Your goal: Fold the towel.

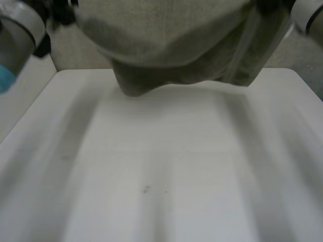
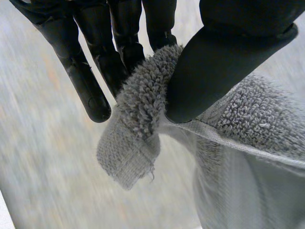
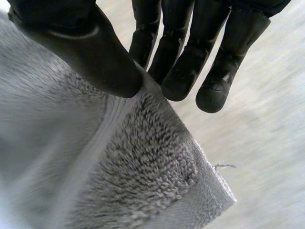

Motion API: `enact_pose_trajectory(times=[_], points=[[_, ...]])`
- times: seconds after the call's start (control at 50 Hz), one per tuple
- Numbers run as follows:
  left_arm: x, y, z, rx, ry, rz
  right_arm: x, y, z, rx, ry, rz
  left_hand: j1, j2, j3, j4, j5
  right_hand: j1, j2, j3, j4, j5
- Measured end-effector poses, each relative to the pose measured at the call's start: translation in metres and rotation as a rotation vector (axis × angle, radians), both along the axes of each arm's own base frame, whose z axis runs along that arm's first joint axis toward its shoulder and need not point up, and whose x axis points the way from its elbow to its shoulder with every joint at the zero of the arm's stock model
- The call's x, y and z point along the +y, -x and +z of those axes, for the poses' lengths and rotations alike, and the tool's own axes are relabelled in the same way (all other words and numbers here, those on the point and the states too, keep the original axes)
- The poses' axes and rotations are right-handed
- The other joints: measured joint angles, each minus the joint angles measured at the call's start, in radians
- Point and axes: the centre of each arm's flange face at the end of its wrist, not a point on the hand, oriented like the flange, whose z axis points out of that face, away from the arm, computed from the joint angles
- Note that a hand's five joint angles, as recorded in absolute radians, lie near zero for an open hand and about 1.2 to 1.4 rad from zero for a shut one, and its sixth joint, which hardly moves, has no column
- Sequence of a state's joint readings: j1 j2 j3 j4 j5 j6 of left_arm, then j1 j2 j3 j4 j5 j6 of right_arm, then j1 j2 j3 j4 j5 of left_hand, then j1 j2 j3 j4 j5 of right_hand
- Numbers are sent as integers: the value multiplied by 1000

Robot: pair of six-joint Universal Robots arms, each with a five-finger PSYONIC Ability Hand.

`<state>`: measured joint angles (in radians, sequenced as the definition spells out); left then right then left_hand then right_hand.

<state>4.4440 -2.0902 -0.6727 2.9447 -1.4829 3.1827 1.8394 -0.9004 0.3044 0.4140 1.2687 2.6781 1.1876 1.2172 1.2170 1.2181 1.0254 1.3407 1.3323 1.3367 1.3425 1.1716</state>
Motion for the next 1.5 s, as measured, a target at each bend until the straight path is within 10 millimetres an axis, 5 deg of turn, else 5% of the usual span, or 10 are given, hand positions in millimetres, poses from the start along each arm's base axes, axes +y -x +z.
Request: enact_pose_trajectory(times=[0.26,0.4,0.74,0.96,1.18,1.34,1.5], points=[[24,-34,-155,-171,-490,55,35,5,-140,270,-525,90,0,0,0,0,0,0,0,0,0,0],[49,-53,-193,-321,-605,65,55,16,-173,349,-586,93,0,1,0,0,0,0,0,0,0,0],[97,-62,-188,-440,-577,52,104,39,-168,341,-592,126,0,1,0,0,0,0,0,0,0,0],[132,-72,-147,-567,-408,76,130,85,-136,480,-534,24,-1,0,0,0,0,0,0,0,0,0],[150,-72,-114,-562,-271,91,139,90,-120,506,-459,1,-1,1,0,0,0,0,0,0,0,6],[143,-68,-143,-590,-372,49,136,89,-124,493,-453,6,-27,-68,-67,-69,-39,0,0,0,0,7],[130,-63,-184,-616,-508,1,120,87,-146,465,-516,15,-712,-743,-742,-744,-732,0,0,0,0,10]])
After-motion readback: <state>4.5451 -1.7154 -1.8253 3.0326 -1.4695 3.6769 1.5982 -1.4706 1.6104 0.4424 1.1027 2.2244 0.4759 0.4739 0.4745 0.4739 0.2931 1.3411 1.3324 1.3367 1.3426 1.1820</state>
